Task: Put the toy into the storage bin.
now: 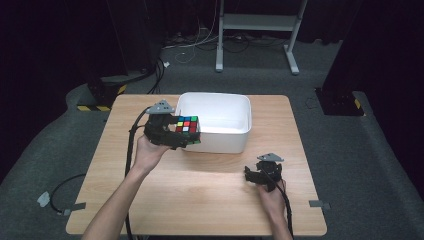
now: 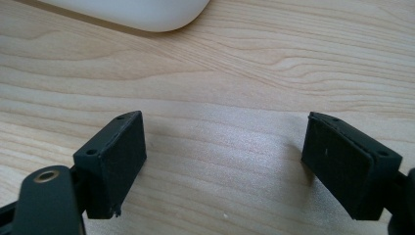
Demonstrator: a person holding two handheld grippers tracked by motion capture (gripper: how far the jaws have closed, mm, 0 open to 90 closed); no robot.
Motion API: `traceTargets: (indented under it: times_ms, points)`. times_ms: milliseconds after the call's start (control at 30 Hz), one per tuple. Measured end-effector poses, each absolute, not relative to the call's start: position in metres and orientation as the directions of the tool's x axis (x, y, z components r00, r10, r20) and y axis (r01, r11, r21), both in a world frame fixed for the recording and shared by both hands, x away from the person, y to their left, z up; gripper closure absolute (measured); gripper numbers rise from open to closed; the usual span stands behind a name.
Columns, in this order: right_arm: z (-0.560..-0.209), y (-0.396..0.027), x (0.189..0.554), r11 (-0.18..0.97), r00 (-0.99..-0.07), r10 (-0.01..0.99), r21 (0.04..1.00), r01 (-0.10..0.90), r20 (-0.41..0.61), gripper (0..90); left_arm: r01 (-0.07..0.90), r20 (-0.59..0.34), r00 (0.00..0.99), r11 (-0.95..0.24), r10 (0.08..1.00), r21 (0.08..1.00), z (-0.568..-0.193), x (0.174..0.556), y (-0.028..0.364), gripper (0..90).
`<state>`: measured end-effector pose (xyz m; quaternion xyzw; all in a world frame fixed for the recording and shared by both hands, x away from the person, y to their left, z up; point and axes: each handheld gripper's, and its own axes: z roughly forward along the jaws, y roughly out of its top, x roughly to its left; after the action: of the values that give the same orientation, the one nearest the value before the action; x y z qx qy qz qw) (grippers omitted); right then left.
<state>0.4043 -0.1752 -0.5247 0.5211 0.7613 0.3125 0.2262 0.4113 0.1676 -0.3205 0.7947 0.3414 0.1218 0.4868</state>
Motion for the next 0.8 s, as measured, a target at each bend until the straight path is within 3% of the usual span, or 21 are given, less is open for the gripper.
traceTargets:
  times_ms: [800]
  points:
    - [-0.525, -0.175, 0.404, 0.262, -0.355, 0.935, 0.712, 0.652, -0.019, 16.2, 0.422, -0.129, 0.733, -0.299, 0.668, 0.856, -0.302, 0.436, 0.16, 12.5]
